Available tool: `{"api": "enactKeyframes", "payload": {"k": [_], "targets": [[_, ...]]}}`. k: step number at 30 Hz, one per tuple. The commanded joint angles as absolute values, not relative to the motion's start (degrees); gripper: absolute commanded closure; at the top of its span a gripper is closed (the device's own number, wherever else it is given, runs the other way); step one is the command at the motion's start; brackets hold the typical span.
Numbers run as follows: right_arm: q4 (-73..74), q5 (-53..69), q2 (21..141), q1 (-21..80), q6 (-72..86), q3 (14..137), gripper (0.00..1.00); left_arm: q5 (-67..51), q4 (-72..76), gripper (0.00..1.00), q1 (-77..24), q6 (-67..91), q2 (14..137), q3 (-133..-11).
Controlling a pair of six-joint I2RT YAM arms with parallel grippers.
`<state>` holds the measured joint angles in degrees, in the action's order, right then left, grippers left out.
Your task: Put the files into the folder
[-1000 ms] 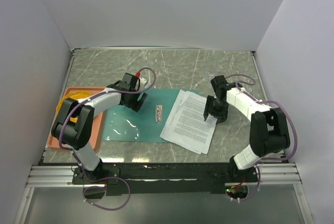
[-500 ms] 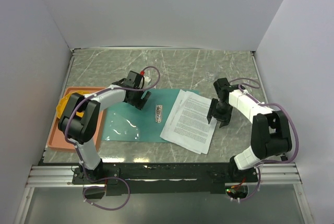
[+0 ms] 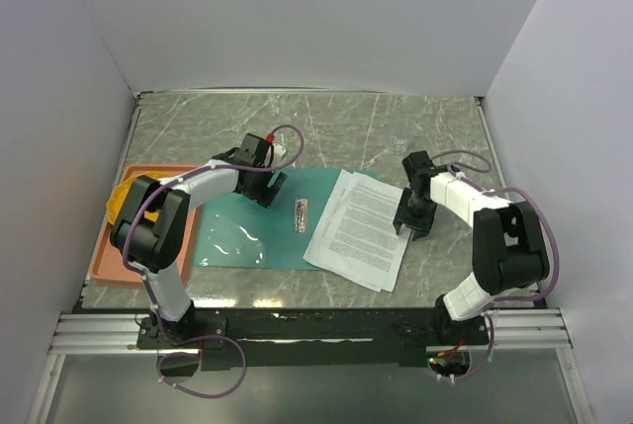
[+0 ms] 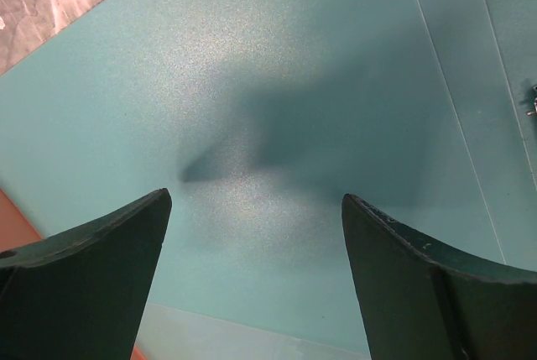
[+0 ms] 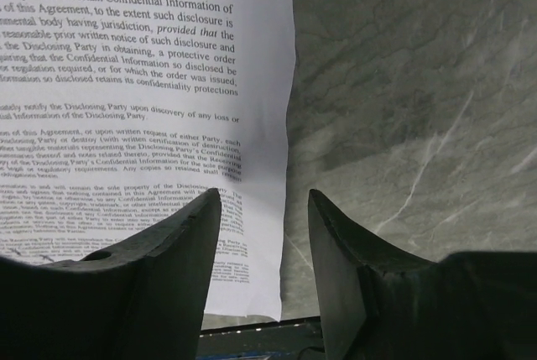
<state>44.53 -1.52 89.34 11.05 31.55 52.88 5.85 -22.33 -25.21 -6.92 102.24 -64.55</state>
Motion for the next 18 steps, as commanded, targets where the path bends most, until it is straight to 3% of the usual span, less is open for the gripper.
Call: {"api": "enactKeyframes", "payload": {"k": [1,4,12,18], "targets": [[41.23,-2.46,90.18,10.72,33.13,51.68,0.49,4.83,-23.2,0.11,-25.58,-8.26,101.95,-66.88],[40.26,-1.94,89.39,10.72,33.49,51.42,0.57,5.18,-23.03,0.11,-25.58,-8.96,101.87,-66.36],[41.31,-1.5,81.4,10.72,33.49,51.16,1.0,5.45,-21.27,0.11,-26.89,-9.76,103.97,-66.44],[40.17,2.71,74.73,10.72,31.21,49.84,1.0,5.18,-20.92,0.11,-29.26,-9.49,106.35,-67.85]]}}
